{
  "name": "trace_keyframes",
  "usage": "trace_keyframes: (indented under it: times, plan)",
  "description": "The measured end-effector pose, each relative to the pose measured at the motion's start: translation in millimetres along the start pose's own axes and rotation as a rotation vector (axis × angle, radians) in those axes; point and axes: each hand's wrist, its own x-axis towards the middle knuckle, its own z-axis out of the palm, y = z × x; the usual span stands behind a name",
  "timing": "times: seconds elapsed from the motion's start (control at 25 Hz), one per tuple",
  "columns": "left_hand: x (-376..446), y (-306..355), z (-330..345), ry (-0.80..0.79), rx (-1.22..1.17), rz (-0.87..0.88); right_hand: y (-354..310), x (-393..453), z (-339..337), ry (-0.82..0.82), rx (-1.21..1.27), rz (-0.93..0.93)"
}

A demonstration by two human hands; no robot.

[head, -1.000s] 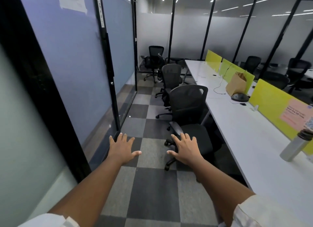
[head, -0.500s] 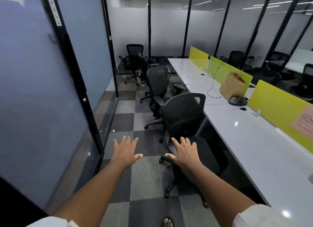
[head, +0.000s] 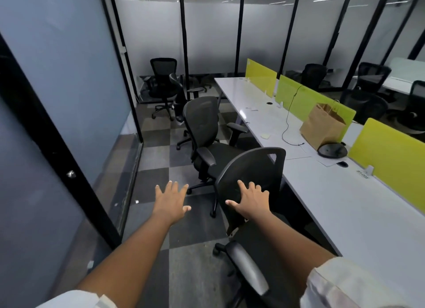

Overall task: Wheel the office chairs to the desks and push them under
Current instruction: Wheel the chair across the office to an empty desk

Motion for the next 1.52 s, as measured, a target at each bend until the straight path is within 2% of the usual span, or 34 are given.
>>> trace_keyframes:
  times: [0.24, 0.36, 0.56, 0.64, 0.72, 0.8, 0.92, 1.24, 1.36, 1.52]
  plan:
    - [156, -35, 13, -0.030, 0.077, 0.107, -31, 128, 20, -0.031, 0.134, 0.190]
    - [245, -50, 32, -0.029, 0.087, 0.199, -52, 193, 42, -0.059, 0.254, 0.381]
    - [382, -62, 54, -0.081, 0.100, 0.414, -88, 298, 64, -0.112, 0.592, 0.809]
    - [412, -61, 61, -0.103, 0.093, 0.473, -96, 321, 67, -0.079, 0.662, 0.941]
    - [439, -59, 71, -0.123, 0.056, 0.513, -99, 335, 75, -0.019, 0.647, 0.995]
    - [461, -52, 76, -0.101, 0.070, 0.567, -98, 335, 83, 0.020, 0.598, 0.986]
    - [477, -22, 75, -0.063, 0.062, 0.666, -95, 315, 88, -0.008, 0.548, 0.961]
    - [444, 55, 68, 0.080, 0.067, 0.903, -114, 202, 106, -0.029, 0.406, 0.812]
    - [417, 79, 61, 0.210, 0.160, 1.045, -108, 150, 106, -0.082, 0.341, 0.835]
    - [377, 82, 71, 0.186, 0.379, 1.142, -95, 104, 99, -0.172, 0.330, 0.976]
